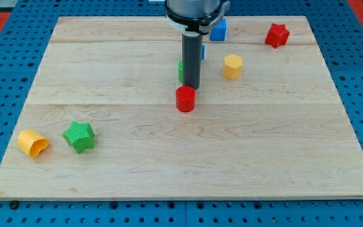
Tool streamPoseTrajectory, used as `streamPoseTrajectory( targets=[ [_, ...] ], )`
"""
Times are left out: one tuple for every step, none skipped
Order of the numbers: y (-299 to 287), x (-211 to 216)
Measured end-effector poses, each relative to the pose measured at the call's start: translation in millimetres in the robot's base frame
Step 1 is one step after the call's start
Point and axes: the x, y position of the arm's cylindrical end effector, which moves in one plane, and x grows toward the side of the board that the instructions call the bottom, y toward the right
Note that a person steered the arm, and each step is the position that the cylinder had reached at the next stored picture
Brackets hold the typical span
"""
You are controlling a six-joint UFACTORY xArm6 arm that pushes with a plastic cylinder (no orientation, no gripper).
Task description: Separate the blue triangle and green circle
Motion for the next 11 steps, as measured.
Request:
streamPoseTrajectory(
  targets=[
    [23.5, -10.1],
    [27.5, -14.7],
    [27.5, -19.4],
    [27.2, -17.4],
    [6.3, 2.7],
    [11.1, -3.5],
    [26.4, -22.8],
    [31.1, -29.0],
    [36.5, -59.2],
    [30.4, -73.2],
    [-2.6, -72.8]
  ],
)
